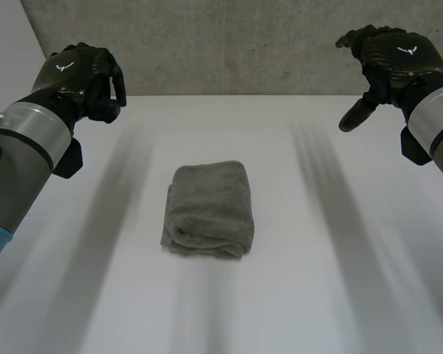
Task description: Fold the towel.
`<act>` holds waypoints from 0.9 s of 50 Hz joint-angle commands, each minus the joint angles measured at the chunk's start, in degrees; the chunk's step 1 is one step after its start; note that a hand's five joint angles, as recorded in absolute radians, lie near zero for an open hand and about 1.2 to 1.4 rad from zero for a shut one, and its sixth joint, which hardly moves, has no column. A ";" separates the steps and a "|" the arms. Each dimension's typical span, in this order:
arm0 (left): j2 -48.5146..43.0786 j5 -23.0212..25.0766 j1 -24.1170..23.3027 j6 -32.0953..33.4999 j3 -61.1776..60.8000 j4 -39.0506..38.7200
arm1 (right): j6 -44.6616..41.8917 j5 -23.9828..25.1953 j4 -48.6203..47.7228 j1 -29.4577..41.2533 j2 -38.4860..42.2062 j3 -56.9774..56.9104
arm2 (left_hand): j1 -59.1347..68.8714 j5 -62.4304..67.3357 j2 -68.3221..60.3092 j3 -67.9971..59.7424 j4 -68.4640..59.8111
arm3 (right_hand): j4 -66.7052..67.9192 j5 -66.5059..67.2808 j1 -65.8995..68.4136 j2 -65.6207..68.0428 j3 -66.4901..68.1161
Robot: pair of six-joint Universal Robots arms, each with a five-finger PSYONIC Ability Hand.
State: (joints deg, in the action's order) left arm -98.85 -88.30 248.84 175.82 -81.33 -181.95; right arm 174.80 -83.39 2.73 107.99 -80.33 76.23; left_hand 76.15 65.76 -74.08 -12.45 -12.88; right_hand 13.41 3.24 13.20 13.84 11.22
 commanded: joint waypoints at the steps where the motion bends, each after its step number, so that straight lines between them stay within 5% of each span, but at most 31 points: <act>1: 0.76 1.11 0.42 -0.22 -0.40 1.15 | 0.02 -0.10 0.35 -1.03 0.08 0.59 | -46.45 -46.06 44.38 2.45 2.88 | -3.41 -3.24 -3.20 -3.84 -1.22; 2: 1.03 1.11 0.51 -0.22 -0.58 1.59 | 0.02 -0.10 0.61 -1.12 0.08 0.67 | -66.15 -65.76 64.08 2.45 2.88 | -3.41 -3.24 -3.20 -3.84 -1.22; 36: 4.28 1.47 0.77 0.05 -3.74 1.77 | 0.54 0.07 0.87 -0.85 -1.41 1.73 | -66.15 -65.76 64.08 2.45 2.88 | -3.41 -3.24 -3.20 -3.84 -1.22; 45: 4.37 1.64 0.60 0.05 -6.03 1.16 | 0.90 9.98 0.79 0.72 -0.01 2.69 | -66.15 -65.76 64.08 2.45 2.88 | -3.41 -3.24 -3.20 -3.84 -1.22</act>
State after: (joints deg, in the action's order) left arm -94.48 -86.72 249.48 175.87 -86.01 -180.40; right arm 175.48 -79.79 3.63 107.53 -81.44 78.38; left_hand 15.67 2.87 -13.51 -12.45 -12.88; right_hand 13.41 3.24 13.20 13.84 11.22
